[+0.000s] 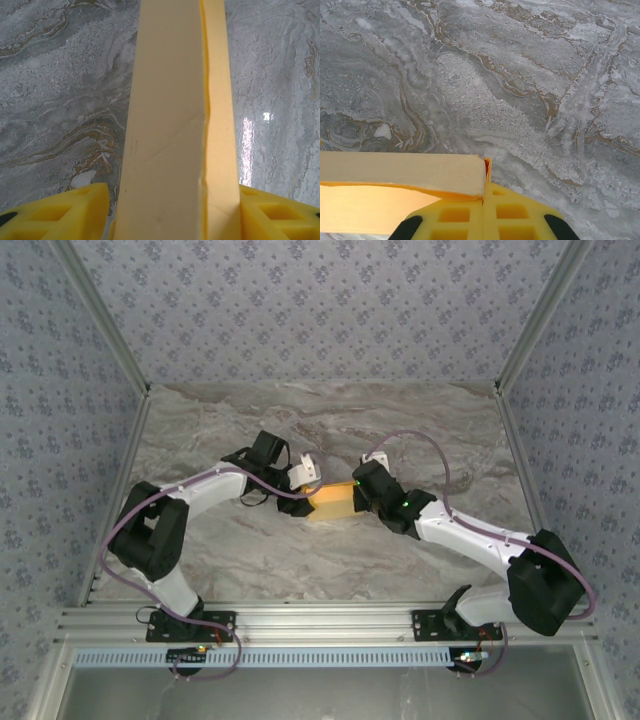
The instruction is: Fold the paper box
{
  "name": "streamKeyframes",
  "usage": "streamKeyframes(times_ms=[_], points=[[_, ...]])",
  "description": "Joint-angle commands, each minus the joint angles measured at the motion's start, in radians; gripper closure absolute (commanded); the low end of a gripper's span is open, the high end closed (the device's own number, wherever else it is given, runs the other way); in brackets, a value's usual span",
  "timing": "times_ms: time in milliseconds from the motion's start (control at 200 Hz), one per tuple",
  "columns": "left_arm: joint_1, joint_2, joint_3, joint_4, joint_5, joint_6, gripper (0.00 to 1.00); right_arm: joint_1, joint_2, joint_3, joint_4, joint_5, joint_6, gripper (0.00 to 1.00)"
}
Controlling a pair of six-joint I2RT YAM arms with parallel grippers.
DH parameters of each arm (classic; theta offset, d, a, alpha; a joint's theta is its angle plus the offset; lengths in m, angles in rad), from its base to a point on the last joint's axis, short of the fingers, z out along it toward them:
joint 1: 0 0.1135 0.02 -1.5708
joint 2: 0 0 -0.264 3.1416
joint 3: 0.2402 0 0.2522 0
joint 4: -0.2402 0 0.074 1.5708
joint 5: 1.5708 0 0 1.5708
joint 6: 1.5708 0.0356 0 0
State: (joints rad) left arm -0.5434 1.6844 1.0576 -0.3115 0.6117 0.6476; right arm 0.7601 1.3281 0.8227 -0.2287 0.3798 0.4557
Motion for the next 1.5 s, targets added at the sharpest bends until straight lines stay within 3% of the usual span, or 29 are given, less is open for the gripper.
streamKeyframes(times_ms=[0, 170, 345, 495, 675, 824, 1104, 1499], points=[[-0.002, -0.065, -0.01, 0.004, 0.003, -0.027, 0.37, 0.009, -0.006, 0.021, -0.061, 0.022, -0.005, 0.94], [-0.002, -0.131, -0.052, 0.037, -0.028, -0.106, 0.36, 0.01, -0.003, 0.022, -0.062, 0.024, -0.005, 0.94], [-0.014, -0.239, -0.129, 0.117, -0.141, -0.312, 0.37, 0.013, 0.005, 0.027, -0.066, 0.025, -0.005, 0.94], [-0.042, -0.293, -0.152, 0.128, -0.272, -0.49, 0.46, 0.016, 0.006, 0.028, -0.066, 0.025, -0.003, 0.94], [-0.094, -0.298, -0.156, 0.093, -0.403, -0.555, 0.57, 0.019, 0.002, 0.029, -0.068, 0.028, -0.005, 0.94], [-0.111, -0.286, -0.138, 0.063, -0.421, -0.561, 0.71, 0.019, 0.0, 0.029, -0.071, 0.03, -0.005, 0.94], [-0.124, -0.269, -0.122, 0.033, -0.44, -0.57, 0.89, 0.021, -0.001, 0.026, -0.067, 0.03, -0.002, 0.94], [-0.133, -0.267, -0.095, 0.033, -0.473, -0.771, 1.0, 0.033, 0.006, 0.027, -0.066, 0.03, 0.007, 0.94]])
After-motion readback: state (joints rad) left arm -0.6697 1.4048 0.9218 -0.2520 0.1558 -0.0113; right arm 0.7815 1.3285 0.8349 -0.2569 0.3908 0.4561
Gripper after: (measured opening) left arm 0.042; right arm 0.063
